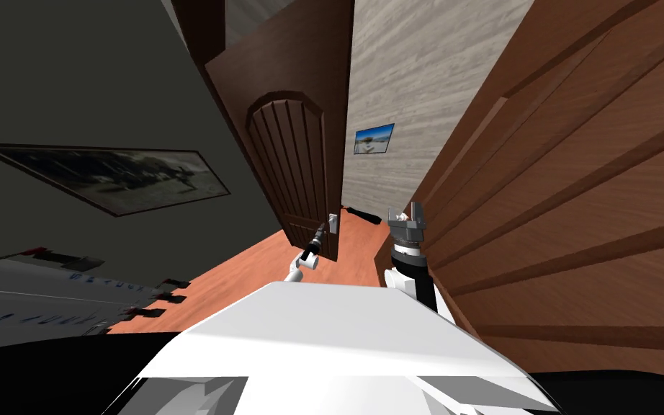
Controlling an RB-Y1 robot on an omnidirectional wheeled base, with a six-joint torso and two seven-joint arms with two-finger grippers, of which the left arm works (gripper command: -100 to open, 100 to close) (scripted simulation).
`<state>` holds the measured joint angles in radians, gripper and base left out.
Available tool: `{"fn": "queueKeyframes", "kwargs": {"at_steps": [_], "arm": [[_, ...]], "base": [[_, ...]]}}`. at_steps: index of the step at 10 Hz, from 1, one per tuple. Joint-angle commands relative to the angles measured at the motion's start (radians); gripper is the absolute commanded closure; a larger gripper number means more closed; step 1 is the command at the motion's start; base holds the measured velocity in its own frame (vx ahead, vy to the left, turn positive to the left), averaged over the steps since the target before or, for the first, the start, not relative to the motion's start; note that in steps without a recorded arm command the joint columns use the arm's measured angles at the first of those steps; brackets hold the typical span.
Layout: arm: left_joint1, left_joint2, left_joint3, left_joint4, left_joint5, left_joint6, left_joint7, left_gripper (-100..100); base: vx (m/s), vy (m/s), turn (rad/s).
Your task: Push the door open
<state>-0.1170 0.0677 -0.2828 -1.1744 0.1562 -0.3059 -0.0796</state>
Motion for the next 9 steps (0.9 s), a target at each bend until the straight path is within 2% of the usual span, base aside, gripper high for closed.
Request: {"fn": "queueKeyframes", "kwargs": {"at_steps": [1,2,3,4,9], "arm": [[0.007,-0.012,-0.012,-0.012,0.002,0.005,0.004,-100],[0.009,-0.019,-0.018,-0.016,0.003,0.008,0.005,-100],[0.008,-0.016,-0.014,-0.009,0.002,0.002,0.003,-100],[0.006,-0.01,-0.011,-0.003,0.001,-0.004,0.003,-100],[-0.002,-0.01,0.001,0.013,-0.001,-0.021,0.0,-100]], "base": [[-0.26,-0.009,-0.003],[-0.211,0.015,-0.005],[-0.093,0.008,-0.006],[0.081,-0.055,-0.035],[0.19,-0.05,-0.021]]}}
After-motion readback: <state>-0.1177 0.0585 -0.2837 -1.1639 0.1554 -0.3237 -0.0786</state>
